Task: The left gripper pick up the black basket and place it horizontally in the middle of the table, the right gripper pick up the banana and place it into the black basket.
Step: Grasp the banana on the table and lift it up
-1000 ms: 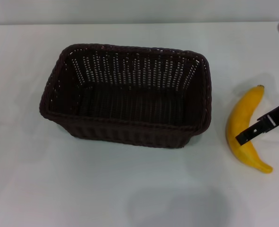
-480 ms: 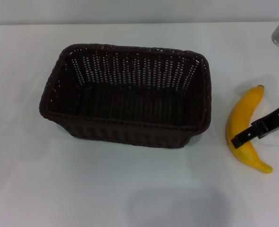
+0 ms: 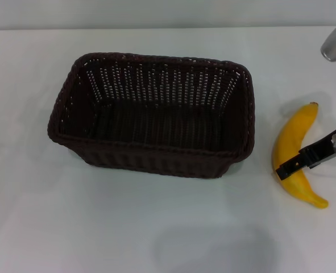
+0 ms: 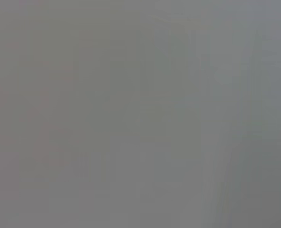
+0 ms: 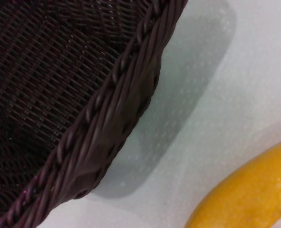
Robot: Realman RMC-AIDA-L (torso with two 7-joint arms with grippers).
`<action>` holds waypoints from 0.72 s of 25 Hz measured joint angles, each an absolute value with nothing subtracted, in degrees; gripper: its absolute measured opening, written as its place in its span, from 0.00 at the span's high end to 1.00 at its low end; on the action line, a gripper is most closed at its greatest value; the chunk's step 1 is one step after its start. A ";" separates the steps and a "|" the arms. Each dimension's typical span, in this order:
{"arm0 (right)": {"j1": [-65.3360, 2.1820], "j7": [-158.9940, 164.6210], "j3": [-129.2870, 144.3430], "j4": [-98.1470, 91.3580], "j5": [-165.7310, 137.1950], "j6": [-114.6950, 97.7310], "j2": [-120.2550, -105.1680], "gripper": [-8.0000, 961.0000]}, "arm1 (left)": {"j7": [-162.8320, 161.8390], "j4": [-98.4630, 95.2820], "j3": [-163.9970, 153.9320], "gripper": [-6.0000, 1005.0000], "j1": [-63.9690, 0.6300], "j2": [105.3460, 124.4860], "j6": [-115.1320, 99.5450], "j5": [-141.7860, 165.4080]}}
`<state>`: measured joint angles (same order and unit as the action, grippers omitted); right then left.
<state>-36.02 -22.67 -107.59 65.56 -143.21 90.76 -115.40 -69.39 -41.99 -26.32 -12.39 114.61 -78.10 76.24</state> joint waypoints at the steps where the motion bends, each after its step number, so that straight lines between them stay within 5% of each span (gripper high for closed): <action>1: -36.05 -22.63 -107.26 65.56 -143.24 90.60 -115.40 0.11 | -69.38 -42.00 -26.27 0.16 -12.39 114.60 -78.09 76.24; 7: -36.57 -22.49 -103.43 65.64 -143.14 89.59 -115.40 0.11 | -69.35 -42.01 -26.02 0.16 -12.45 114.60 -78.05 76.24; 18: -37.28 -22.53 -101.90 66.02 -143.66 88.23 -115.13 0.41 | -69.34 -42.01 -26.01 0.16 -12.24 114.64 -77.96 75.72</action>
<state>-37.28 -22.53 -101.90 66.02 -143.66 88.23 -115.13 -69.34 -42.01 -26.01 -12.24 114.64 -77.96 75.72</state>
